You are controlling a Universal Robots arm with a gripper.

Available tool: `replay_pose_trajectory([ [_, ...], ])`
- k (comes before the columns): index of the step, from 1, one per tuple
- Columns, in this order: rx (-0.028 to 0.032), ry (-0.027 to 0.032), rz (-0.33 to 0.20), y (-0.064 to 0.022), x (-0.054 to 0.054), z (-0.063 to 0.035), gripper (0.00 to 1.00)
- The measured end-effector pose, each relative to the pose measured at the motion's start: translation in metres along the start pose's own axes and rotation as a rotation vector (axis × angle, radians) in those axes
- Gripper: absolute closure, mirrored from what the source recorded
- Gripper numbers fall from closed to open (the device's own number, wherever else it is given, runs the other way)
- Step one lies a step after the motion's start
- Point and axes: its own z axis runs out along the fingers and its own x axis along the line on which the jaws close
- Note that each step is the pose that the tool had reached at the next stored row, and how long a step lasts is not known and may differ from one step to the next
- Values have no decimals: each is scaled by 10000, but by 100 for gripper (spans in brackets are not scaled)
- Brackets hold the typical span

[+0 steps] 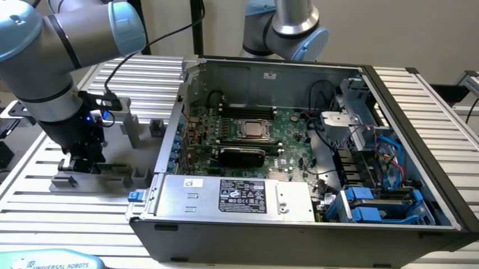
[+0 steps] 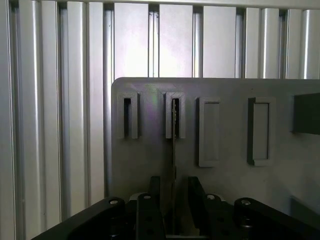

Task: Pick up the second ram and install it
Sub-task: 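Pick up the second ram and move it above second insertion slot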

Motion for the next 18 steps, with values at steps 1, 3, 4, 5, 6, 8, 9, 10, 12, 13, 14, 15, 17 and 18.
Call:
replay_pose_trajectory([
  [1,0,0,0,0,0,0,65],
  [3,1,-1,-1,-6,0,0,65],
  [4,0,-1,-1,-8,0,0,73],
  [5,0,0,0,-10,0,0,73],
  [6,0,0,0,-12,0,-1,73],
  [8,0,0,-1,-17,0,-1,73],
  [9,0,0,0,-19,0,-1,73],
  [10,0,0,-1,-21,0,-1,73],
  [12,-1,1,0,-23,0,-1,75],
  [13,-2,1,0,-24,0,-1,82],
  [14,-1,1,0,-24,0,-1,82],
  [15,0,0,-1,-25,0,-1,86],
  [17,-1,1,-1,-25,0,-1,86],
  [18,-1,1,0,-25,0,-1,86],
])
